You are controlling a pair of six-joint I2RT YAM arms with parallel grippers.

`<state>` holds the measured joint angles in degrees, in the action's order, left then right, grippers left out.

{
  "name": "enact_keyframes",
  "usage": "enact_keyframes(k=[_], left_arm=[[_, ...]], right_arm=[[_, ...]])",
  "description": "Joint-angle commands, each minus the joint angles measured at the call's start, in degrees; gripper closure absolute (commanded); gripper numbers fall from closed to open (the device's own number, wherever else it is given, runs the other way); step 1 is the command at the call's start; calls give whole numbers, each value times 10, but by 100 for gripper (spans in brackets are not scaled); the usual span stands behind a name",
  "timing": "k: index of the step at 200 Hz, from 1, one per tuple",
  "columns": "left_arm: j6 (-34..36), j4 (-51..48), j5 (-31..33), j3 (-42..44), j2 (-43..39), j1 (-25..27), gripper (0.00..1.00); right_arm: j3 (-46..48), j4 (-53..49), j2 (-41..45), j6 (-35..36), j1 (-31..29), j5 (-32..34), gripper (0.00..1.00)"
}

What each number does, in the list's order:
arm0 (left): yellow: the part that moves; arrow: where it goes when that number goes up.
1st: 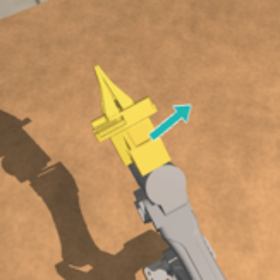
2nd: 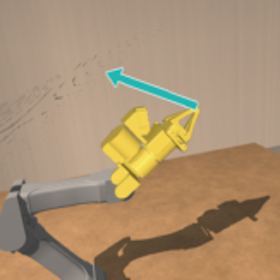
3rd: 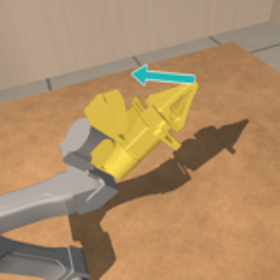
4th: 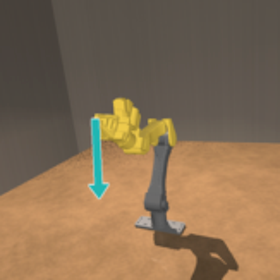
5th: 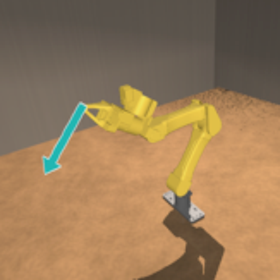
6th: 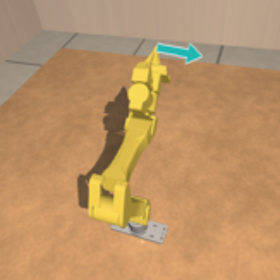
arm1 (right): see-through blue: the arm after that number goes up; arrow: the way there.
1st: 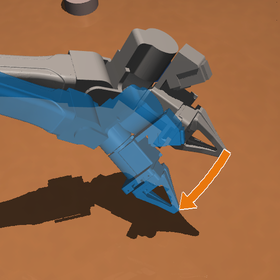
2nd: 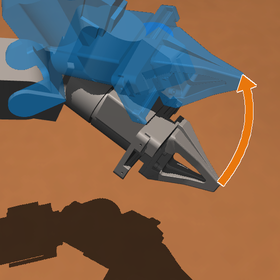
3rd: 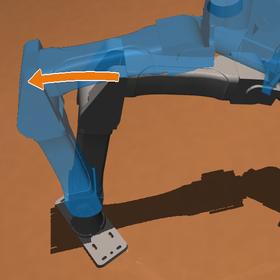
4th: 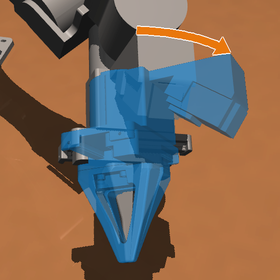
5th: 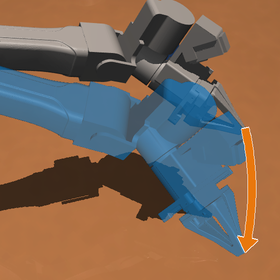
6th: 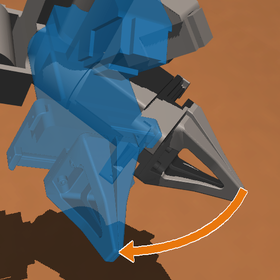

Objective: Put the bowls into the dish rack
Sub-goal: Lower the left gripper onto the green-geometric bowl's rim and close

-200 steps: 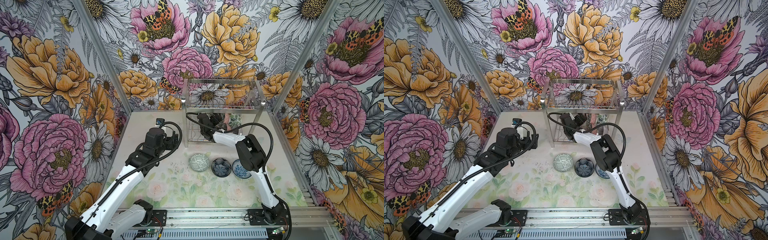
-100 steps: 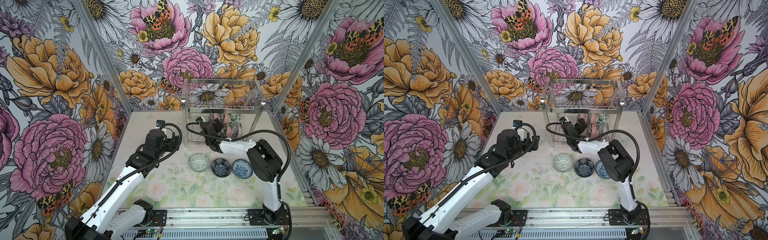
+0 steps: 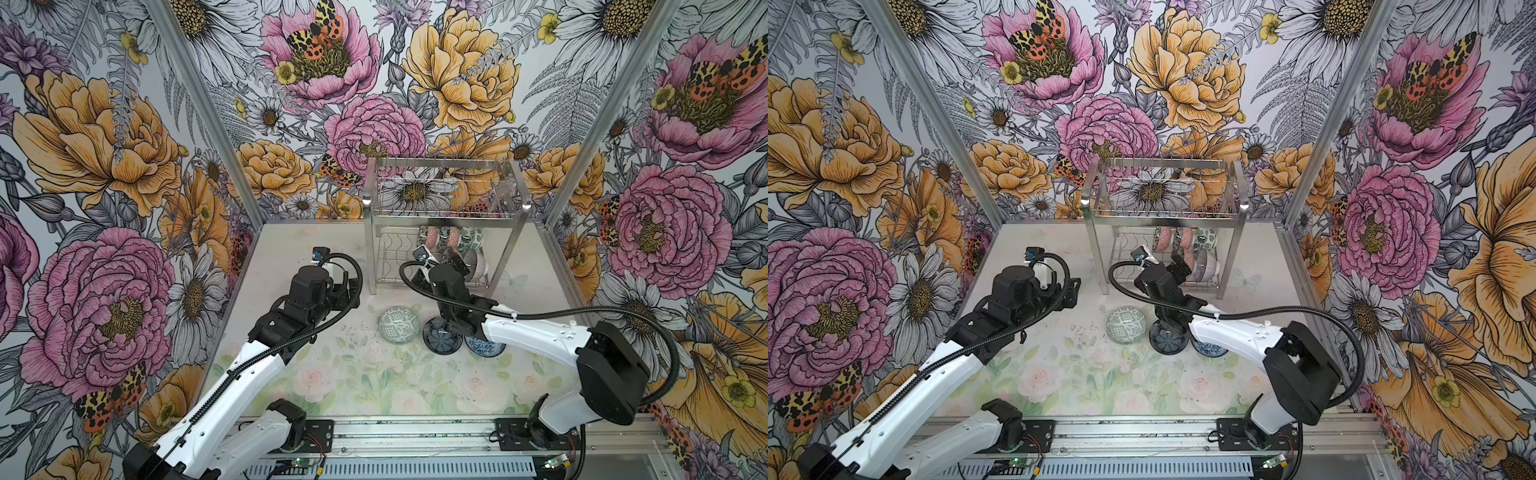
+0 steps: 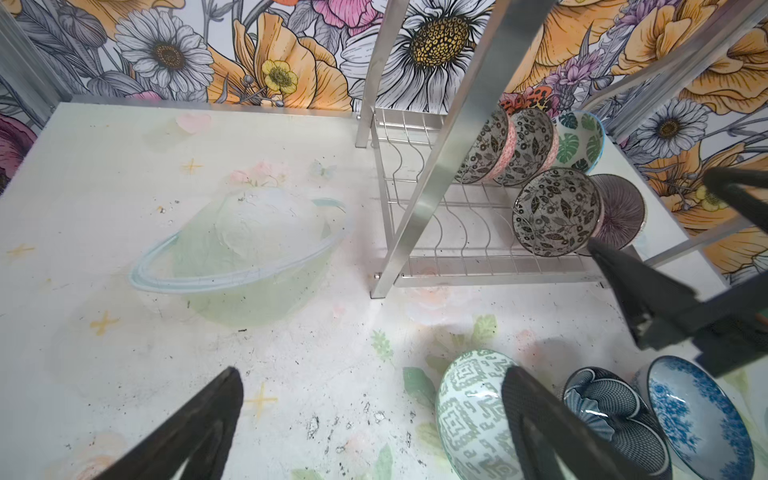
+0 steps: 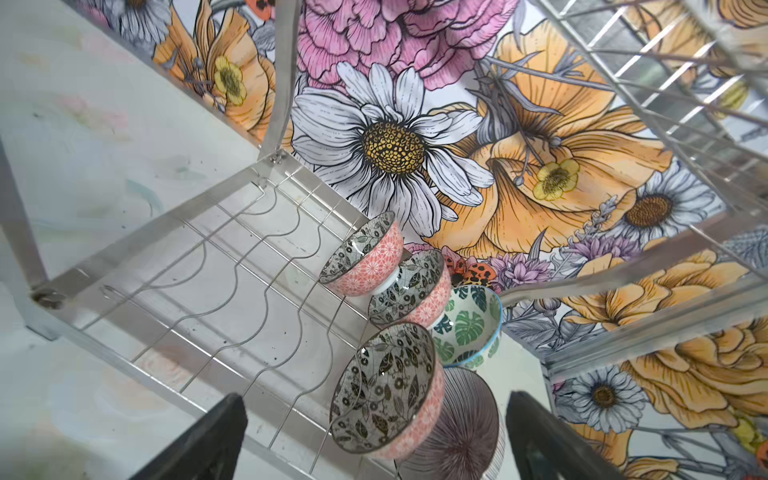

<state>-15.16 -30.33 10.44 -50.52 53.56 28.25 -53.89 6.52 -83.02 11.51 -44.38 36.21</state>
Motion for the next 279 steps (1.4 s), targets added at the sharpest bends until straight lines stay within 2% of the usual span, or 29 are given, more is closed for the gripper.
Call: enact_keyframes(k=[1, 27, 36, 59, 102, 168, 242, 279], left_arm=[[-18, -8, 8, 8, -3, 21, 1], [-35, -6, 12, 18, 11, 50, 1], [-43, -4, 31, 23, 18, 59, 1], [-69, 17, 20, 42, 35, 73, 1], [-137, 109, -84, 109, 75, 81, 1], [-146, 145, -129, 118, 178, 90, 2], [-141, 170, -138, 90, 267, 90, 30], [-150, 189, -147, 79, 299, 88, 50]], right_arm=[[18, -80, 72, -109, 16, -50, 0], [26, -145, 129, -168, 55, -92, 0], [30, -159, 142, -180, 68, -104, 0], [29, -192, 160, -201, 97, -127, 0], [20, -213, 154, -207, 126, -155, 1], [9, -212, 132, -206, 143, -163, 1], [4, -209, 120, -206, 149, -170, 1], [1, -207, 114, -206, 149, -173, 2]])
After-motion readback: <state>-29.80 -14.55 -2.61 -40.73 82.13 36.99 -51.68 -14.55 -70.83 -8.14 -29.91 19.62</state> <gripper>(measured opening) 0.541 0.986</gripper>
